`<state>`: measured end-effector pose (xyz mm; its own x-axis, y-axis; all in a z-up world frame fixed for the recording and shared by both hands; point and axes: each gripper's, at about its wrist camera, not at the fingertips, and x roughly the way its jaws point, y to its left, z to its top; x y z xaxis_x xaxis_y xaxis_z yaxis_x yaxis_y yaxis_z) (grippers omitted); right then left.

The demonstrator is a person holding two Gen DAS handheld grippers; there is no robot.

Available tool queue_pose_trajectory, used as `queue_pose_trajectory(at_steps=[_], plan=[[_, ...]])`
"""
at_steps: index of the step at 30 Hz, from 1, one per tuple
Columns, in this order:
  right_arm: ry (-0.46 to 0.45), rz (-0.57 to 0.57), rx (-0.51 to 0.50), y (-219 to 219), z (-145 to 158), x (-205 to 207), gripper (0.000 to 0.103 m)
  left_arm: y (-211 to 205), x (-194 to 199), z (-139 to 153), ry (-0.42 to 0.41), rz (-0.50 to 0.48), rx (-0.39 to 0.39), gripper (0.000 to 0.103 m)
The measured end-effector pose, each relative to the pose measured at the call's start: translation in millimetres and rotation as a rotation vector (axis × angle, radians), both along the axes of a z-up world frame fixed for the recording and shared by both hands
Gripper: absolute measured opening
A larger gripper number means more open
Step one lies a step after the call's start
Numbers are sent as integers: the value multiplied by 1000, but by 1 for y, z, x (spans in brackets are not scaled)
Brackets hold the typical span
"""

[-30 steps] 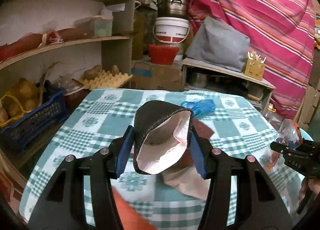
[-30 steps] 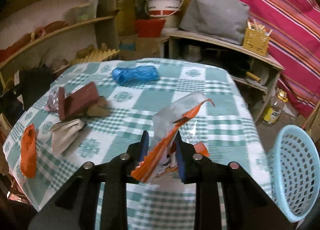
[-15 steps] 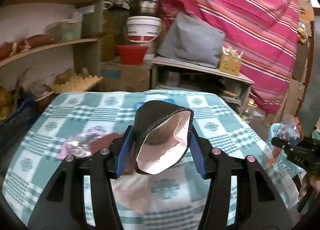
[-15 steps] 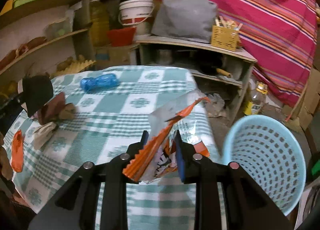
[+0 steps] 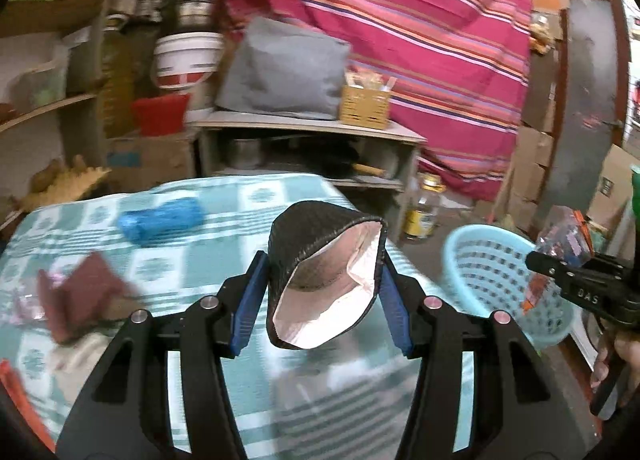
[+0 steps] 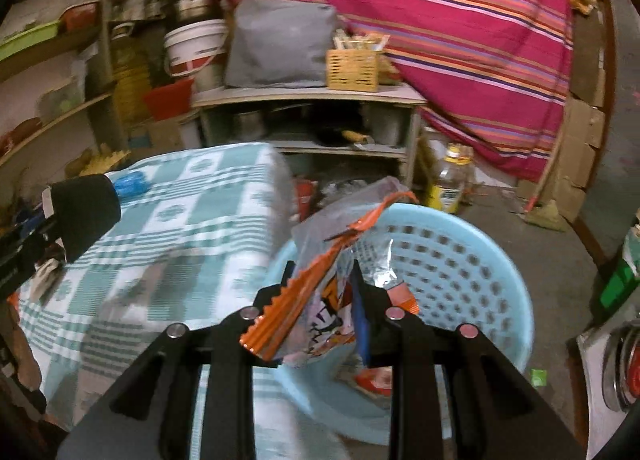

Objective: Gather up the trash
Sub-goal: 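Carry both grippers over the blue basket and open them to drop the items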

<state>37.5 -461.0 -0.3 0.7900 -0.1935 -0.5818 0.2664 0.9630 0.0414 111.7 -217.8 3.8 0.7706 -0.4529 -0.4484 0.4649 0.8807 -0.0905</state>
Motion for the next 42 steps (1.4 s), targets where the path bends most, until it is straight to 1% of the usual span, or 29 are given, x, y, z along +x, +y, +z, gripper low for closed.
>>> queue_pose_trajectory(at_steps=[5, 11, 15, 22, 24, 25, 27, 30, 32, 34, 38, 39, 40, 41, 42], plan=[[-11, -84, 14, -36, -3, -14, 26, -56, -10, -3, -3, -96, 2, 53], [5, -115, 14, -63, -11, -23, 26, -115, -16, -15, 23, -194, 5, 53], [11, -136, 4, -79, -16, -32, 26, -145, -15, -20, 42, -239, 3, 53], [7, -172, 44, -101, -23, -35, 26, -184, -13, -34, 60, -274, 20, 53], [6, -173, 51, -102, -24, -34, 26, -187, -10, -36, 70, -275, 13, 54], [5, -174, 54, -102, -24, -33, 26, -188, -8, -37, 80, -277, 8, 60], [5, -175, 59, -102, -24, -31, 26, -186, -7, -36, 83, -272, -2, 66], [10, -172, 59, -100, -26, -30, 26, -179, -5, -32, 74, -253, -9, 68], [15, -167, 55, -97, -27, -28, 26, -172, -5, -28, 63, -229, -3, 71], [18, -165, 53, -97, -27, -27, 26, -163, -5, -25, 39, -195, 10, 80], [32, -161, 58, -94, -29, -20, 26, -144, -4, -20, 26, -147, 23, 85], [41, -158, 66, -93, -31, -17, 29, -140, -3, -19, 29, -136, 26, 89], [45, -159, 70, -92, -31, -13, 29, -133, -1, -19, 31, -119, 27, 92], [48, -164, 74, -91, -32, -10, 29, -127, 0, -18, 30, -104, 26, 93], [53, -169, 75, -90, -33, -7, 37, -121, 1, -17, 30, -92, 26, 94]])
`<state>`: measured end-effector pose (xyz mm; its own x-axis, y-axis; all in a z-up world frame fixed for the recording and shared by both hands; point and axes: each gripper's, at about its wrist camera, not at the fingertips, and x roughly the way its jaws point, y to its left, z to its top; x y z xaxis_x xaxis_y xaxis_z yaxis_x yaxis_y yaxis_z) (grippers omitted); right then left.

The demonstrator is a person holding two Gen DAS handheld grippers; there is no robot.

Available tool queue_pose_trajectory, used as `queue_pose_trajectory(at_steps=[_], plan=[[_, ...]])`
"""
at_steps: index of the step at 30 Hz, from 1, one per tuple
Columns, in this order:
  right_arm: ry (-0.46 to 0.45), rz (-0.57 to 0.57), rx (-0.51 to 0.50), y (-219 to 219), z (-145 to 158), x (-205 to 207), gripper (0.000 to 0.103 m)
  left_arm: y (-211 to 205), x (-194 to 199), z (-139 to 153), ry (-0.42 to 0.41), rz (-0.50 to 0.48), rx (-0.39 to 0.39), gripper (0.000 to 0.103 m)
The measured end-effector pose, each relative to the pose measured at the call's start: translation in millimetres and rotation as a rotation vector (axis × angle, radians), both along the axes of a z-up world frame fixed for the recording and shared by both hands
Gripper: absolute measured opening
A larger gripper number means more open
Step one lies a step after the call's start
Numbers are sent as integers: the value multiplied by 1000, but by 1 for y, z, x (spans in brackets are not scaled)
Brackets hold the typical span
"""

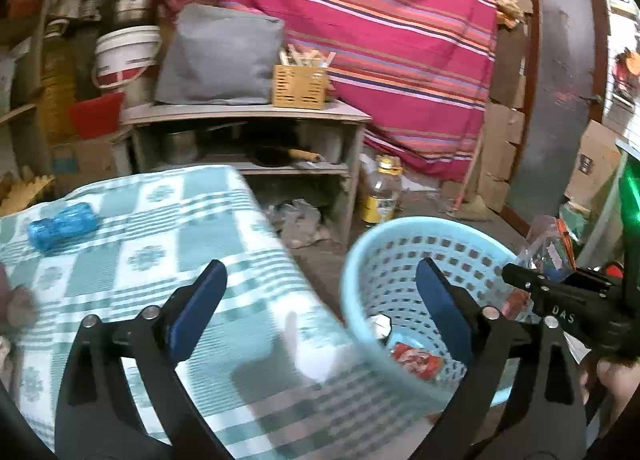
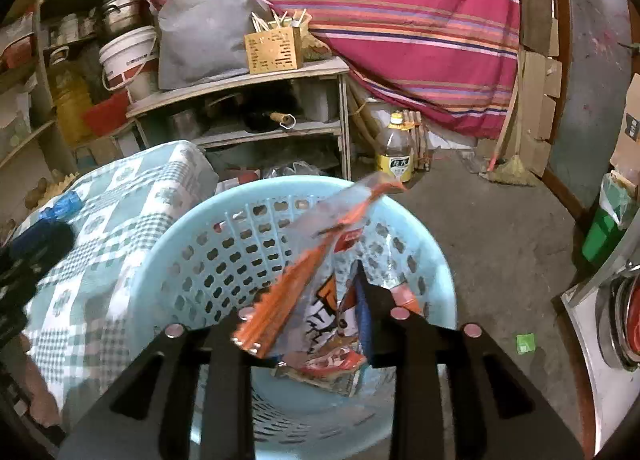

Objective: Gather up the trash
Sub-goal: 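Carry both grippers over the blue basket and open them to drop the items, then move the left gripper back over the table toward the orange bag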

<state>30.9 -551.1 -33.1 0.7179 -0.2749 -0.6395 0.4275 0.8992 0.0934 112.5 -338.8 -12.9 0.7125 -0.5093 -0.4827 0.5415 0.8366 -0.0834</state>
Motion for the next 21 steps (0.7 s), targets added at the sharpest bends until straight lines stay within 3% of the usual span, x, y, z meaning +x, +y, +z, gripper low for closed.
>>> queue_pose_trajectory(at_steps=[1, 3, 12, 21], plan=[[2, -9, -2, 1, -1, 4, 55, 8, 1, 2, 0, 13, 0, 95], [0, -31, -20, 4, -1, 8, 70, 21, 3, 5, 1, 37, 0, 96], [-28, -61, -63, 27, 12, 13, 89, 98, 2, 21, -25, 160, 11, 97], [-118, 29, -58, 96, 36, 11, 91, 189, -3, 34, -41, 305, 21, 98]])
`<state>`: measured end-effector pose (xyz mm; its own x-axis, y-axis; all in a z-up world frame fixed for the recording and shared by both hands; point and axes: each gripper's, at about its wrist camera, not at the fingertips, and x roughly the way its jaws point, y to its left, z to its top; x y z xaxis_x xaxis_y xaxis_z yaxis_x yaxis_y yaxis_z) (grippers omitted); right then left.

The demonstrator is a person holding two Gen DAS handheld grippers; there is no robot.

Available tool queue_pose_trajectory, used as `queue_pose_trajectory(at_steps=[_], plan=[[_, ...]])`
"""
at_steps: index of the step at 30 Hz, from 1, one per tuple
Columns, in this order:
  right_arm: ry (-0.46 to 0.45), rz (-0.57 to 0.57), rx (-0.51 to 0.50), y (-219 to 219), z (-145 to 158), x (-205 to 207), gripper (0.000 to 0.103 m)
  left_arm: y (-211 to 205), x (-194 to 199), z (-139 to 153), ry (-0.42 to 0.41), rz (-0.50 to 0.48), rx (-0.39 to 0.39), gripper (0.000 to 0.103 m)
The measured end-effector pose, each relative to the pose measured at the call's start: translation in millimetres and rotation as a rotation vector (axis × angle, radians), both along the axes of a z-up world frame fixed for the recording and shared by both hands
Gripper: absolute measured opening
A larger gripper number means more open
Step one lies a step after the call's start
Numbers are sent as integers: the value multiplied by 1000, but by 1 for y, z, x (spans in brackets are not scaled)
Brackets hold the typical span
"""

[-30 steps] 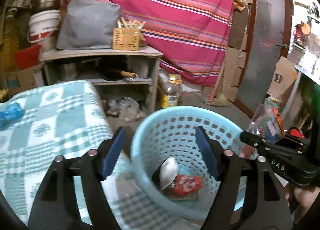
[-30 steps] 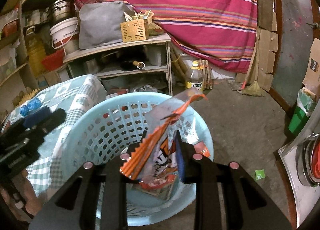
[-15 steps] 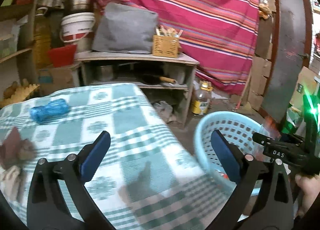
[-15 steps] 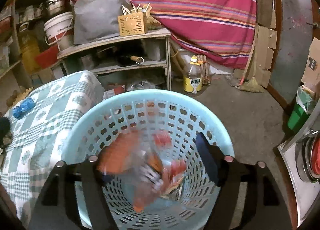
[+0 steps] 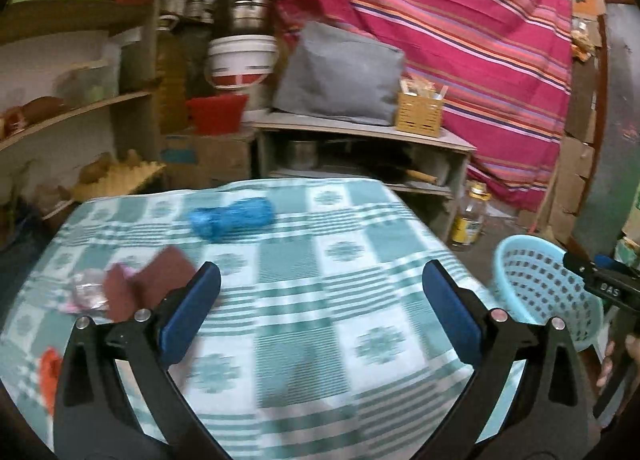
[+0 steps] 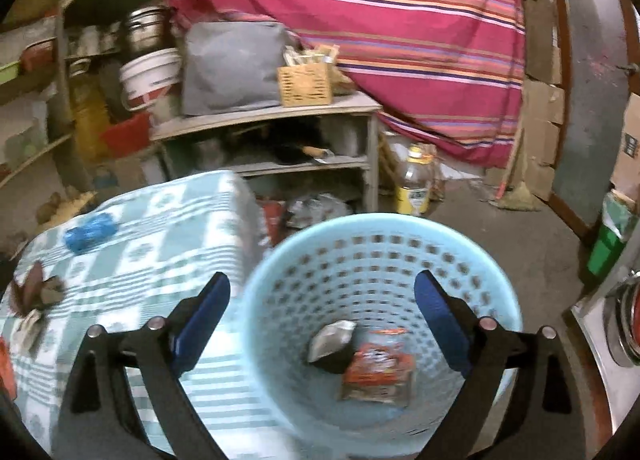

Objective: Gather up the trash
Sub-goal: 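Move the left gripper back over the table toward the orange bag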

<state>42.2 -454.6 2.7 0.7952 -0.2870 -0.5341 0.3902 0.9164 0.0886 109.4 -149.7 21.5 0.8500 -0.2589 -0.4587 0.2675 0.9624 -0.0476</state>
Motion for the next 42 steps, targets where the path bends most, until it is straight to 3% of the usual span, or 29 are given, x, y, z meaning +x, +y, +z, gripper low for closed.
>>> queue_pose_trajectory(at_steps=[18, 26, 42], plan=[[42, 218, -43, 142, -12, 24, 92, 138, -24, -12, 31, 172, 7, 98], [51, 248, -26, 173, -13, 34, 92, 184, -31, -21, 39, 219, 28, 98], [77, 256, -133, 228, -14, 46, 97, 243, -31, -52, 104, 283, 25, 97]])
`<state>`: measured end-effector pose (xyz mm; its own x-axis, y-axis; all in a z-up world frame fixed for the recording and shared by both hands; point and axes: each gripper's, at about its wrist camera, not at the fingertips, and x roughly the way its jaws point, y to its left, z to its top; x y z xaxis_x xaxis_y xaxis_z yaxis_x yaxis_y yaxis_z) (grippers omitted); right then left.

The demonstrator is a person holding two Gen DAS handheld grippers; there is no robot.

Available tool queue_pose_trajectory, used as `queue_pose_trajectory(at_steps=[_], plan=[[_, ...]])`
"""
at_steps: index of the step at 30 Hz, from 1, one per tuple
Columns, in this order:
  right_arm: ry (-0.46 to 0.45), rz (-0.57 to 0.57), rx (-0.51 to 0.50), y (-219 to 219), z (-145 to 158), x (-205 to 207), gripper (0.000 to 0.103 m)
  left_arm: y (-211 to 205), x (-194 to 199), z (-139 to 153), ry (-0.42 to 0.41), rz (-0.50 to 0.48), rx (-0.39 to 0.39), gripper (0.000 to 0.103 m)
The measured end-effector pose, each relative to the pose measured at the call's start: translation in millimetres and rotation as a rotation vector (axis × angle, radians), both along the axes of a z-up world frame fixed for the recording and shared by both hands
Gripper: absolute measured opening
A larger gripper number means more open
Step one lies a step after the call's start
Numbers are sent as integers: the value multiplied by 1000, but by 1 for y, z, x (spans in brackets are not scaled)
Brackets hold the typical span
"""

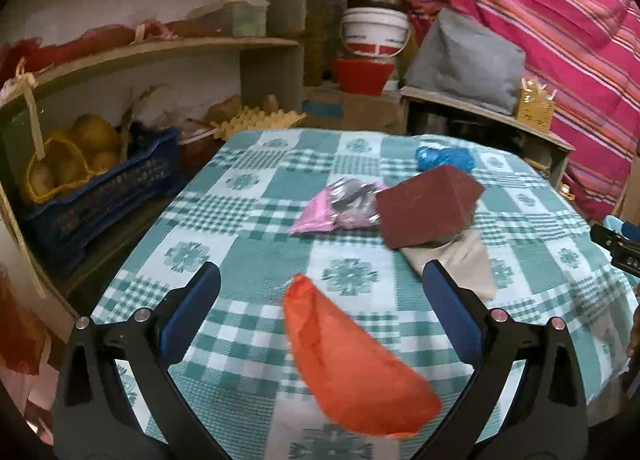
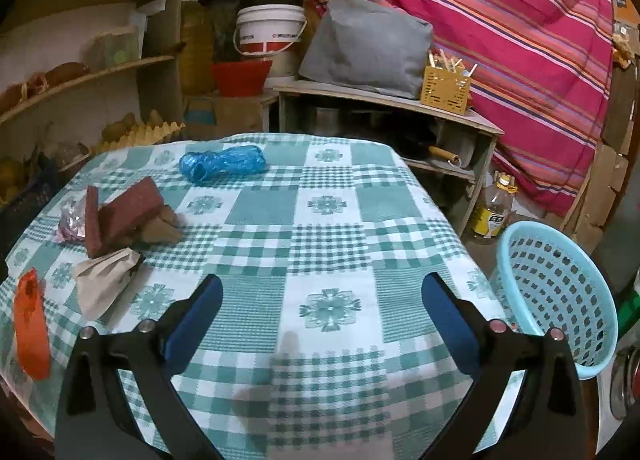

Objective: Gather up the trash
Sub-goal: 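Move the left gripper back over the table toward the orange bag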

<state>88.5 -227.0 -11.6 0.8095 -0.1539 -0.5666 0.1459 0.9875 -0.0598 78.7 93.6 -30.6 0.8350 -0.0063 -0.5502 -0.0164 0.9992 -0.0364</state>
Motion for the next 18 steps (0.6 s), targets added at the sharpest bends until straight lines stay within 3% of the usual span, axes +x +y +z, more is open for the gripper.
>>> queue_pose_trajectory(at_steps=[7, 14, 18], plan=[[1, -59, -93, 15, -1, 4, 98, 15, 2, -16, 44, -15, -17, 97], [31, -74, 47, 4, -7, 9, 98, 16, 0, -40, 125, -78, -26, 97], [64, -62, 68, 11, -13, 17, 98, 14, 6, -47, 158, -100, -46, 88]])
